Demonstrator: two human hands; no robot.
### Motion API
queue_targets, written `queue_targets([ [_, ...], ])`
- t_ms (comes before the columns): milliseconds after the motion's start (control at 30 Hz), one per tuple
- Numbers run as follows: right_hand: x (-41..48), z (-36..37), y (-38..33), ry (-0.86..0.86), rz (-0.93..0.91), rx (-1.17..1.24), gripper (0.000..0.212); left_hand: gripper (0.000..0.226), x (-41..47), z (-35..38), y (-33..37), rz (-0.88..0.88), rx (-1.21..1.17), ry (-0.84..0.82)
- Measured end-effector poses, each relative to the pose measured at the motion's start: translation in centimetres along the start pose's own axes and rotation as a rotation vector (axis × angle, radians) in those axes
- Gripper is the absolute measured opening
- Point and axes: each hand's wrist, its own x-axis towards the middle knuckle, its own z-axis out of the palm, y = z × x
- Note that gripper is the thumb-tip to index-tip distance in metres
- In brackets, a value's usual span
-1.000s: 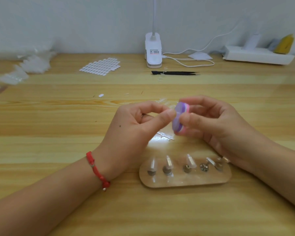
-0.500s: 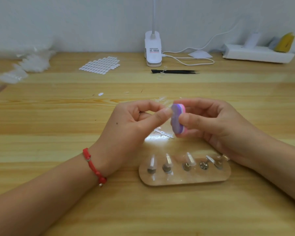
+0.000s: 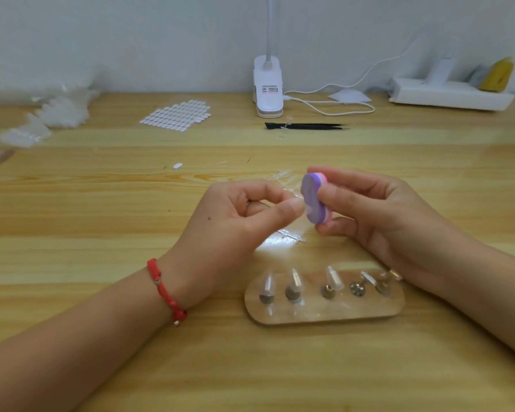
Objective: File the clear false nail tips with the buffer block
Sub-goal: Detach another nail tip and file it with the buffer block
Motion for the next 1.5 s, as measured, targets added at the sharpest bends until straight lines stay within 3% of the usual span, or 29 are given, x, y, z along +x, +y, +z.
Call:
queue_targets([
  [233,-0.02,-0.02,-0.36,-0.078,0.046,-0.017,0.026,0.018,0.08,0.01,0.0,-0.018,-0.057,0.073],
  [367,0.15,-0.19,-0.27,-0.06,0.04,0.01,0.029,0.013,-0.12,0.5,0.02,-0.006,-0.017,-0.037],
  [733,0.16,-0.17,-0.21,-0.131,0.029,-0.058,0.031,0.023,-0.12,0.27,0.13,0.028,-0.032,0.067],
  [800,0.12,-0.11,-0.21,-0.12,0.025,-0.065,0.03,0.022,0.1,0.13,0.19,0.02,-0.055,0.128],
  [900,0.18,-0.06,-0.03,-0.056,-0.024,0.033,0.021,0.021,0.17,0.3,0.23,0.018,-0.068,0.089],
  [1033,-0.13,0.26,0.08,-0.089,-0.024,-0.068,0.027,0.021,0.14,0.41,0.2,-0.002,-0.087,0.085],
  [1167,0.15,-0.02,0.14,0.047,-0.051,0.073,0.028,0.018,0.16,0.38,0.19,-0.009,-0.096,0.066],
  [1300,-0.03,0.42,0.17,-0.006,-0.059,-0.026,0.026,0.018,0.22,0.3,0.16,-0.014,-0.094,0.069],
  [1400,0.11,0.08,0.16,0.083,-0.077,0.079,0.023,0.019,0.17,0.4,0.11,-0.012,-0.083,0.017],
  [1500,-0.03,0.41,0.21,0.013,-0.081,-0.018,0.023,0.018,0.19,0.24,0.13,-0.022,-0.085,0.045],
])
